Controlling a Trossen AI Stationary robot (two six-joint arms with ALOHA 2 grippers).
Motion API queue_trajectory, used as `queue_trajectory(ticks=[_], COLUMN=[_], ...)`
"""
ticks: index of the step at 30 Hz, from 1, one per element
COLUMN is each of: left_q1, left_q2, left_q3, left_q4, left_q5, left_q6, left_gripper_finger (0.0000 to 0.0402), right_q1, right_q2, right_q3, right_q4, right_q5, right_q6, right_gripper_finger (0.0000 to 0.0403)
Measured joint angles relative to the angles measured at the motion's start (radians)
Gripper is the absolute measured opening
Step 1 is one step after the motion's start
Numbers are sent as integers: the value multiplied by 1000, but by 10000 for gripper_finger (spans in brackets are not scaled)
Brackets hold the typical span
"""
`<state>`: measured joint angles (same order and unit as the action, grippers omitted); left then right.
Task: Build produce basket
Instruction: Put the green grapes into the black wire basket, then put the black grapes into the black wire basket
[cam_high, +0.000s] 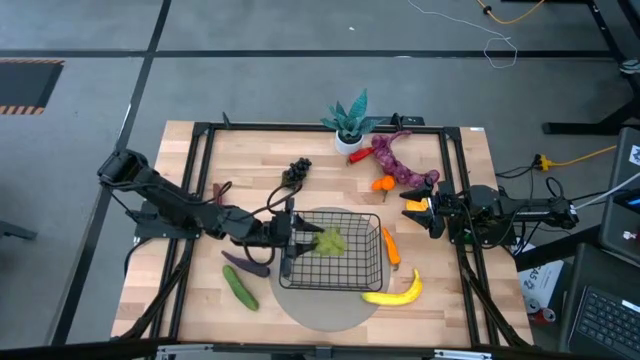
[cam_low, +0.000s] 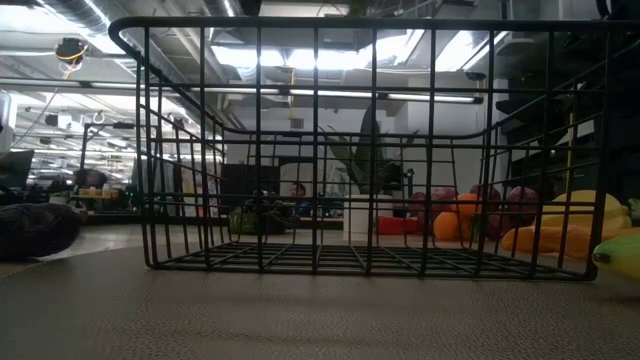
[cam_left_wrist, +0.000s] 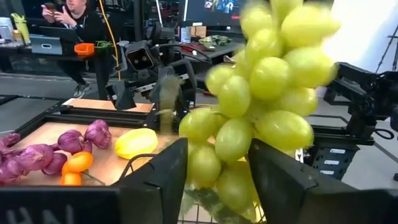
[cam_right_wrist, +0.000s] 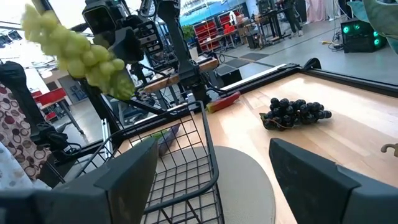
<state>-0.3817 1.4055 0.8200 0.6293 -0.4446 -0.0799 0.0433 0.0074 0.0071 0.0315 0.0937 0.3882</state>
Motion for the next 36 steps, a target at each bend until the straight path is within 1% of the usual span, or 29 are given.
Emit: queue_trajectory(ticks=[4,7,16,20,22,25,27,31,32,33,34,36], left_q1=[2,5,22,35,42,51,56,79,94,116,142,203], left_q2=[0,0,0,0,0,0,0,0,0,0,0,0], left_q3=[0,0,0,0,0,0,0,1,1,1,1,1], left_q4=[1,1,1,0,0,0,0,-22,-38,-58,-77,-91], left_q5=[-18,-31,-39,-66,-108,-216,-324,-598,-652,-685,-692,-678], left_q6=[-4,-32,-34,-34,-34,-34,-35,-47,-47,-49,-50,-52], left_gripper_finger=[191,200,203,203,202,200,200,199,199,199,199,199], right_q1=[0,0,0,0,0,0,0,0,0,0,0,0], right_q2=[0,0,0,0,0,0,0,0,0,0,0,0], right_q3=[0,0,0,0,0,0,0,0,0,0,0,0], right_q4=[0,0,0,0,0,0,0,0,0,0,0,0], right_q5=[0,0,0,0,0,0,0,0,0,0,0,0], right_q6=[0,0,-3,-3,-3,-3,-3,-3,-3,-3,-3,-2], right_gripper_finger=[310,310,310,310,310,310,310,310,310,310,310,310])
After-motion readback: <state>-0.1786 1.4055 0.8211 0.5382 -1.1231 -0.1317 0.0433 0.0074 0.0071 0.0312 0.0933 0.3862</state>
